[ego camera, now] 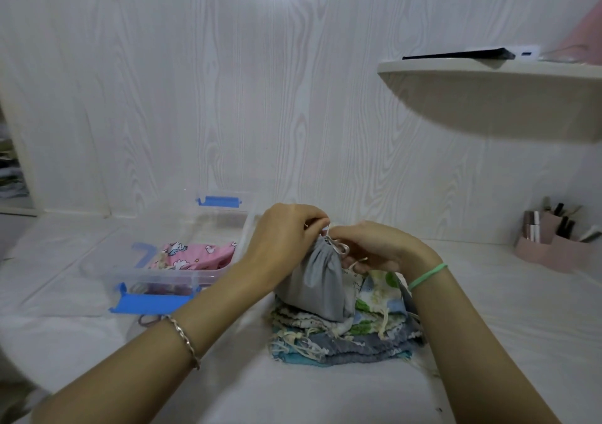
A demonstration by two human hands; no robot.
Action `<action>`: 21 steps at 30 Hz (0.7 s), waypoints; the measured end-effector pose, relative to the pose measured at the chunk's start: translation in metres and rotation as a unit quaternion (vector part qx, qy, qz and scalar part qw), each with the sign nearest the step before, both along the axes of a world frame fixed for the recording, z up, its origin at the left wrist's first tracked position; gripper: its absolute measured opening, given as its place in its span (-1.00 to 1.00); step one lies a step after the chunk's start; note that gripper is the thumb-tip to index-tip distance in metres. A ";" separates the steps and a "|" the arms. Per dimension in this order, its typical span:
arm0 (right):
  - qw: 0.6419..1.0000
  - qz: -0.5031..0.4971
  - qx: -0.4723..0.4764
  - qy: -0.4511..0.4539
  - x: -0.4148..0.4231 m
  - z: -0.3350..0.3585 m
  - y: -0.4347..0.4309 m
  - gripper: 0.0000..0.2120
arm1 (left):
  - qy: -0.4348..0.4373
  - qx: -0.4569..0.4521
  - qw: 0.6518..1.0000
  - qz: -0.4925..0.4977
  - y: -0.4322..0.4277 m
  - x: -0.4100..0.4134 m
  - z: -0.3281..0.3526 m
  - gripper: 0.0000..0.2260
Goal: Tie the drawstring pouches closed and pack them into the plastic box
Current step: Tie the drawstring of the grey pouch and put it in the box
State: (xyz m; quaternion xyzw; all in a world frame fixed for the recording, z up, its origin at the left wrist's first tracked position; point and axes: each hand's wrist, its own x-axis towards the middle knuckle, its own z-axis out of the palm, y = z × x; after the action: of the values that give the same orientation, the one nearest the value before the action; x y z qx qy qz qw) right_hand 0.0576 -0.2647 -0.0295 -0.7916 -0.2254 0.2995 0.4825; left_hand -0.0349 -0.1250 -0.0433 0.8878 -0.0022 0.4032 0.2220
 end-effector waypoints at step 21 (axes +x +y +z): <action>0.986 0.048 0.141 -0.070 0.001 -0.002 -0.001 -0.88 | 0.126 -0.120 0.977 -0.121 0.020 0.012 0.006 -0.73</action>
State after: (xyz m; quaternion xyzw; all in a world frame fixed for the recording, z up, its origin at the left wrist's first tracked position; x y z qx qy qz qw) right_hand 0.0586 -0.2661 -0.0315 -0.7227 -0.3366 0.2313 0.5575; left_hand -0.0230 -0.1045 -0.0374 0.8915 -0.0333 0.2556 0.3726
